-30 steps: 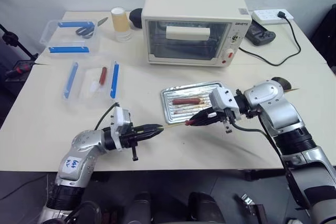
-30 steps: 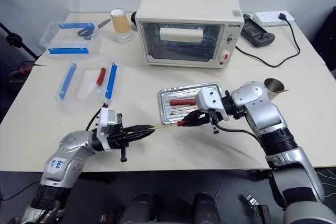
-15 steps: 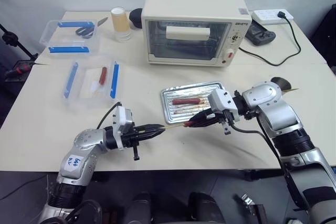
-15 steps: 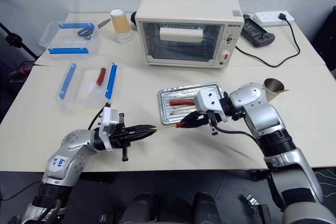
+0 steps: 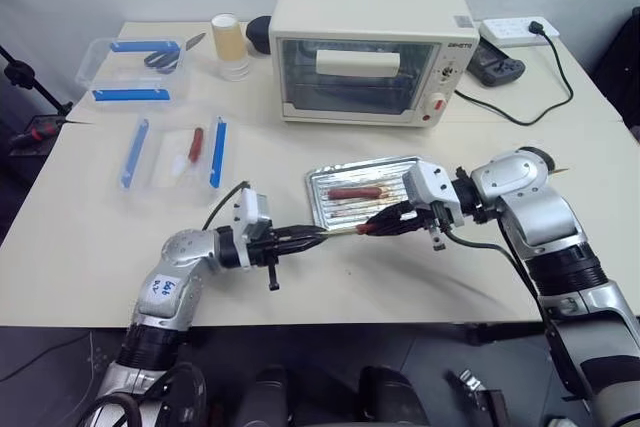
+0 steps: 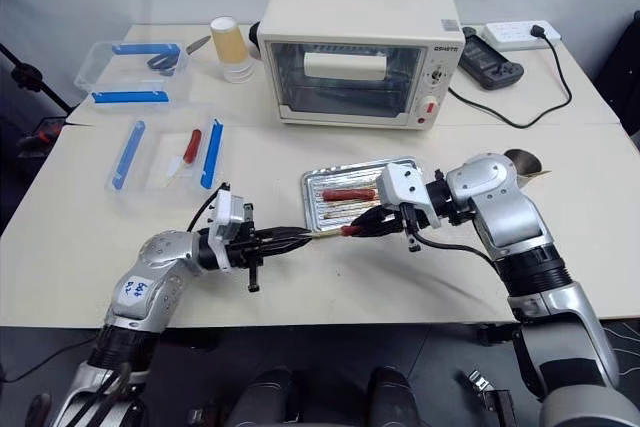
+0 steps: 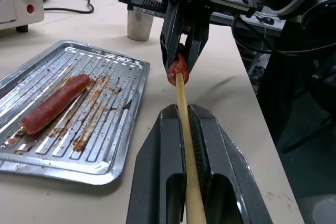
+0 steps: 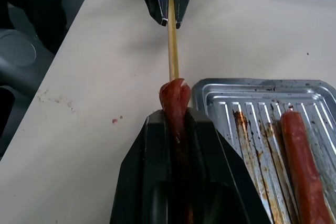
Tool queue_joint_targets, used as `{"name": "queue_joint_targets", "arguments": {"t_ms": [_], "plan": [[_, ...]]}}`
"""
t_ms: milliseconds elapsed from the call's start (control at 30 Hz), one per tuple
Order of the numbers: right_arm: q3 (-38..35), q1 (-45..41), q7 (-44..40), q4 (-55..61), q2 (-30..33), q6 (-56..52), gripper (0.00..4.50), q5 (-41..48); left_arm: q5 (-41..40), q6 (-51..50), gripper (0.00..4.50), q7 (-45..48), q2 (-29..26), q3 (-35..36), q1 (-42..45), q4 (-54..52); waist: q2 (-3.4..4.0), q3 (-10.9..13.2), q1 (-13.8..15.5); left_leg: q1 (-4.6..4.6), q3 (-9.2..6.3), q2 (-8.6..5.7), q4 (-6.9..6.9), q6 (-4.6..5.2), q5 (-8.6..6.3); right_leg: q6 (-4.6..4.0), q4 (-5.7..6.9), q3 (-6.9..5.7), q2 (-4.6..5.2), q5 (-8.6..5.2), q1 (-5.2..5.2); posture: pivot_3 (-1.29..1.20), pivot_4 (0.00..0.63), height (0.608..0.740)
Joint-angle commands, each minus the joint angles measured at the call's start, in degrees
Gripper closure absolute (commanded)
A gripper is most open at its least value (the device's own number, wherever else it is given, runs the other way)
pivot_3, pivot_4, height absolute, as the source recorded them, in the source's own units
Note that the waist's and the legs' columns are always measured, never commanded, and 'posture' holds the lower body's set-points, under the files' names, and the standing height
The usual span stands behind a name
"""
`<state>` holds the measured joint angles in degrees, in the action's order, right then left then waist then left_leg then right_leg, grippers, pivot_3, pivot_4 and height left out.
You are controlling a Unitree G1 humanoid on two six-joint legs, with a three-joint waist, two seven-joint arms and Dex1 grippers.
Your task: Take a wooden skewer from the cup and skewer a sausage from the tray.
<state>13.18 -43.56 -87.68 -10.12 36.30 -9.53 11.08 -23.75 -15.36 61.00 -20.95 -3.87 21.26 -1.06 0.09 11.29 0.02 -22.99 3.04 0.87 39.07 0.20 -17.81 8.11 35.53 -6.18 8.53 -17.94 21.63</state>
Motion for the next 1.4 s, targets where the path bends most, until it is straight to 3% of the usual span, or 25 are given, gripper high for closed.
{"name": "queue_joint_targets", "arguments": {"t_ms": [33,600,833,867,1033,1233,1267,1400], "plan": [[2.73,-2.49,-2.53,6.21,-4.93,0.11,4.35,4.53,1.66,0.00,4.50,0.05,4.82,-7.63,3.48,-0.75,0.00,0.00,-0.01,0.00,0.00,0.00,0.00,0.00,0.00,0.00,0.00,0.00,0.00,0.00,0.00,0.00,0.150,0.740],[2.76,-3.01,-2.81,7.53,-6.21,-2.21,4.35,4.84,4.29,-1.44,4.50,2.55,9.94,-9.04,5.59,0.36,-0.01,0.00,0.02,-0.01,-0.01,0.00,0.01,0.01,0.00,0.00,0.00,0.00,0.00,0.00,0.00,0.00,0.150,0.740],[-0.20,-1.86,-2.45,7.25,-3.92,-5.22,4.35,6.22,3.78,-1.25,4.50,3.05,5.40,-4.61,2.77,-2.19,-0.01,0.00,-0.03,-0.01,-0.01,0.00,0.02,0.01,0.00,0.00,0.00,0.00,0.00,0.00,0.00,0.00,0.150,0.740],[-0.84,-1.43,-2.72,6.99,-3.35,-4.22,3.70,6.31,3.51,-1.38,4.50,3.00,4.32,-3.70,2.10,-2.67,-0.01,0.00,-0.04,-0.01,-0.01,0.00,0.01,0.01,0.00,0.00,0.01,0.00,0.00,0.00,0.00,0.00,0.150,0.740],[-2.52,1.29,-3.29,7.45,1.10,-2.71,2.22,7.54,1.70,-1.00,4.50,3.42,-2.06,1.55,-2.02,-4.73,-0.01,0.00,-0.08,-0.01,-0.06,0.02,0.01,0.01,0.00,0.00,0.01,-0.02,0.00,0.00,0.00,0.00,0.150,0.740],[-10.65,7.31,-1.63,10.49,7.13,-5.13,0.26,15.38,-3.11,1.41,4.50,1.02,-7.51,11.60,-10.41,-9.77,-0.03,0.01,0.14,-0.04,-0.07,-0.02,0.01,0.04,-0.02,0.00,-0.04,-0.01,0.06,0.00,-0.01,0.00,0.150,0.740],[-12.66,8.87,-1.01,11.16,8.06,-6.11,0.02,17.01,-4.24,1.62,4.50,-0.28,-7.65,14.16,-12.26,-11.20,-0.03,0.01,0.10,-0.03,-0.08,-0.01,0.01,0.04,-0.02,0.00,-0.04,-0.01,0.06,0.00,-0.01,0.00,0.150,0.740],[-22.55,14.82,6.71,14.95,5.16,-5.95,0.02,23.78,-10.61,0.06,4.50,-9.38,-4.93,23.59,-17.84,-17.70,-0.06,0.03,0.09,-0.01,-0.35,0.03,-0.03,0.04,-0.02,0.00,-0.05,-0.01,0.05,0.00,-0.03,0.00,0.150,0.740]]}}
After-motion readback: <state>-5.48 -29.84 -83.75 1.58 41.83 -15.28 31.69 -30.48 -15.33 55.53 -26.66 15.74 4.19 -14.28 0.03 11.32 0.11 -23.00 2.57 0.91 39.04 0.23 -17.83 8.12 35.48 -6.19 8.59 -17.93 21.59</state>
